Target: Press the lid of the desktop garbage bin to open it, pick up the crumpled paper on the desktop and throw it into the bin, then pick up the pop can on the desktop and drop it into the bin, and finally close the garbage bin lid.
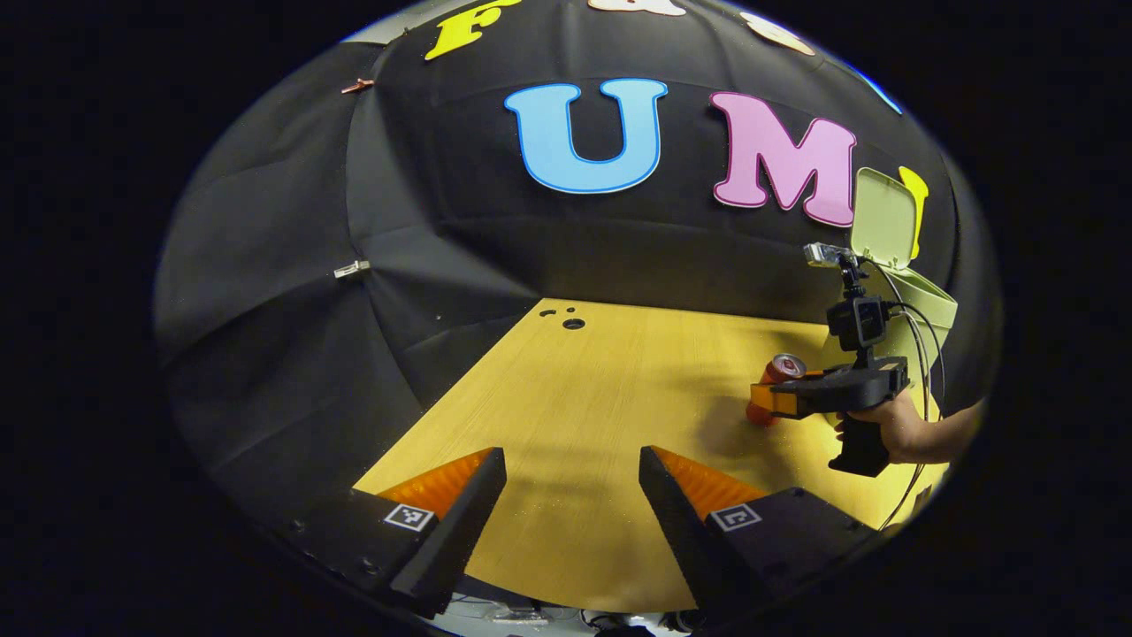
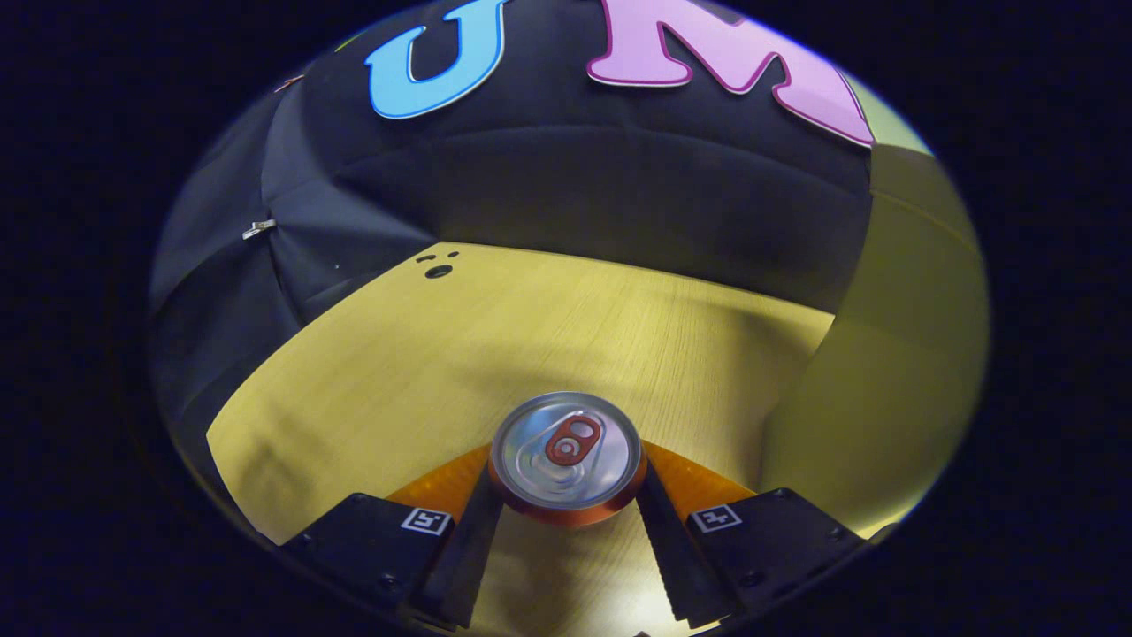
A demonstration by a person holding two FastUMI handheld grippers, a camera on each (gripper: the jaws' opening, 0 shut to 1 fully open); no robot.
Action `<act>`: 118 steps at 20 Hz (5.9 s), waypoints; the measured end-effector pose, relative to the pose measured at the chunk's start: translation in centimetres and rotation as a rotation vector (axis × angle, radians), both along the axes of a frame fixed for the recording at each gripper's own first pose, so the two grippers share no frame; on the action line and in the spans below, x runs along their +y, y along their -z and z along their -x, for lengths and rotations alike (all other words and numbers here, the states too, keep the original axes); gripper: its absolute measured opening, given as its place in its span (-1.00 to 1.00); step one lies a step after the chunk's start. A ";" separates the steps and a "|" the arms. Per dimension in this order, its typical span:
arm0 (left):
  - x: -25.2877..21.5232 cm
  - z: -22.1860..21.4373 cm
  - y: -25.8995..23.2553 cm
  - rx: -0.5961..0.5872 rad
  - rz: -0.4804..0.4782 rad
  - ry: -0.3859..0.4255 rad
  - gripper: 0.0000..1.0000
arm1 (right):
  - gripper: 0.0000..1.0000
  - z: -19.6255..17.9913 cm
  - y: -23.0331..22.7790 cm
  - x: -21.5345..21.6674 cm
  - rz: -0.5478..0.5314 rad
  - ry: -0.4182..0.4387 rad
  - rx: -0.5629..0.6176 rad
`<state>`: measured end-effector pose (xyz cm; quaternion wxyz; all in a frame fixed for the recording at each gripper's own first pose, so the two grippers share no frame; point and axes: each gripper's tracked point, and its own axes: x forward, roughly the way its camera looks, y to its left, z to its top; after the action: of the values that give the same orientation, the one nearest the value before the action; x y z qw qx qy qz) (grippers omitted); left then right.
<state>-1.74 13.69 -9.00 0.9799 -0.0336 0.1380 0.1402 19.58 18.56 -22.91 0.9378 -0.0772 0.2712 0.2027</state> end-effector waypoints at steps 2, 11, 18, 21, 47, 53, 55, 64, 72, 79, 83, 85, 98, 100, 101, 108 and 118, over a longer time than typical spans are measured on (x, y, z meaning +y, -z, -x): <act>-0.5 -0.4 -0.4 -0.017 0.006 0.011 0.95 | 0.65 0.4 -2.1 0.0 -0.014 -0.012 -0.024; -1.1 -0.6 0.4 -0.045 0.035 0.066 0.95 | 0.65 3.5 -14.4 0.8 -0.049 -0.128 -0.198; -0.2 -1.3 1.1 -0.062 0.044 0.122 0.95 | 0.64 4.5 -24.0 0.8 -0.044 -0.138 -0.369; 0.1 -1.8 1.2 -0.070 0.043 0.155 0.95 | 0.63 4.7 -27.1 -0.2 -0.041 -0.102 -0.423; -7.2 -5.1 0.7 -0.026 0.129 0.120 0.96 | 0.65 -4.3 -24.4 -22.6 -0.018 0.212 -0.396; -9.9 -5.8 -0.8 -0.026 0.109 0.059 0.96 | 0.67 -4.8 -21.2 -22.1 -0.041 0.171 -0.308; -10.8 -5.9 -0.8 -0.026 0.115 0.076 0.95 | 0.68 -4.6 -20.6 -22.3 -0.042 0.174 -0.291; -8.9 -4.3 -1.5 -0.065 0.083 0.124 0.95 | 0.96 -3.3 -24.8 -23.1 -0.030 0.261 -0.382; -5.7 -2.2 1.1 -0.031 0.121 0.084 0.96 | 0.94 -2.7 -36.0 -22.3 -0.056 0.271 -0.535; -3.6 -1.2 2.8 -0.005 0.139 0.024 0.96 | 0.94 -5.3 -42.8 -21.4 -0.086 0.276 -0.579; -2.2 -0.2 3.6 0.027 0.107 -0.039 0.95 | 0.94 -7.8 -44.3 -21.0 -0.090 0.281 -0.580; -1.4 0.4 3.7 0.025 0.108 -0.070 0.96 | 0.94 -9.1 -44.0 -21.1 -0.083 0.280 -0.560; -1.5 2.3 4.5 0.017 0.188 -0.162 0.96 | 0.95 -13.5 -41.2 -22.8 -0.098 0.322 -0.461; -1.9 1.9 4.1 0.014 0.175 -0.140 0.96 | 0.95 -12.7 -41.0 -22.8 -0.089 0.318 -0.454; -2.1 1.6 4.0 0.010 0.169 -0.126 0.96 | 0.96 -12.0 -40.9 -22.9 -0.091 0.319 -0.450; -4.1 0.4 3.4 0.006 0.112 0.007 0.95 | 0.95 -6.3 -37.6 -23.2 -0.092 0.322 -0.422; -5.3 0.2 3.6 0.026 0.077 0.083 0.94 | 0.96 -2.5 -28.3 -24.4 -0.063 0.365 -0.287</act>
<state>-1.98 8.42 -12.55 0.9809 -0.0638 0.1574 0.0945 22.05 -5.82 5.36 0.9898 -0.0257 0.1378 0.0252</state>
